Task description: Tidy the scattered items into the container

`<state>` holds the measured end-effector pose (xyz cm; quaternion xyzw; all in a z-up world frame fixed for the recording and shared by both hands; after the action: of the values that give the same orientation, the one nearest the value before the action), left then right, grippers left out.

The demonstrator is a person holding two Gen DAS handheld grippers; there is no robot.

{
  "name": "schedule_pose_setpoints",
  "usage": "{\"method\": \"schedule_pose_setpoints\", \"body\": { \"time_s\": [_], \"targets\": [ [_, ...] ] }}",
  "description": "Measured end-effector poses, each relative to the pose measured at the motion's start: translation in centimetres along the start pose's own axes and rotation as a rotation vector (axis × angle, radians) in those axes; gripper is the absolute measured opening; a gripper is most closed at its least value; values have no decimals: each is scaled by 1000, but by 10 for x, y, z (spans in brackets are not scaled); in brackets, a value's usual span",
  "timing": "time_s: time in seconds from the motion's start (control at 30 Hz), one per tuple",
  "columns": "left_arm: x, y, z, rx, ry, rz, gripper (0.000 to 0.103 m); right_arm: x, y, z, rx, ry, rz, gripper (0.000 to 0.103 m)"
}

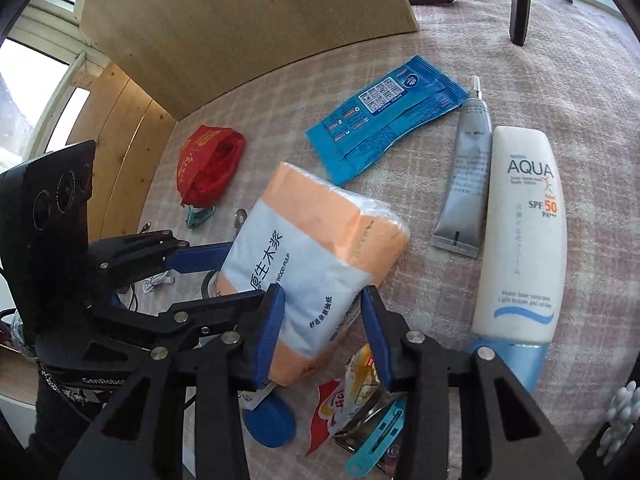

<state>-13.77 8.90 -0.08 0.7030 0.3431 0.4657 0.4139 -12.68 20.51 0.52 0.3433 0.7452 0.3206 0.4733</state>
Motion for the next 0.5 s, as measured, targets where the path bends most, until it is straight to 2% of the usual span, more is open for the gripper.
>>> {"method": "schedule_pose_setpoints", "body": {
  "time_s": [0.2, 0.5],
  "targets": [
    [13, 15, -1, 44, -1, -13, 43, -4, 23, -5, 53, 10, -2, 40],
    [56, 42, -7, 118, -90, -44, 43, -6, 95, -13, 187, 42, 6, 40]
  ]
}}
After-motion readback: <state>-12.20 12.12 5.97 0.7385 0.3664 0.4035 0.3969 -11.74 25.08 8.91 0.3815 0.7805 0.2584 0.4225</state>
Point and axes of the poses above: each gripper's, at about its wrist camera, not at the fingertips, and y roughly against the way its jaws point, x to its right, z to its underside, the point moved 2 cm from there along -y, roughly the way its jaws point, and after that the axes turned 10 degrees about y, right-handed, at the moved point
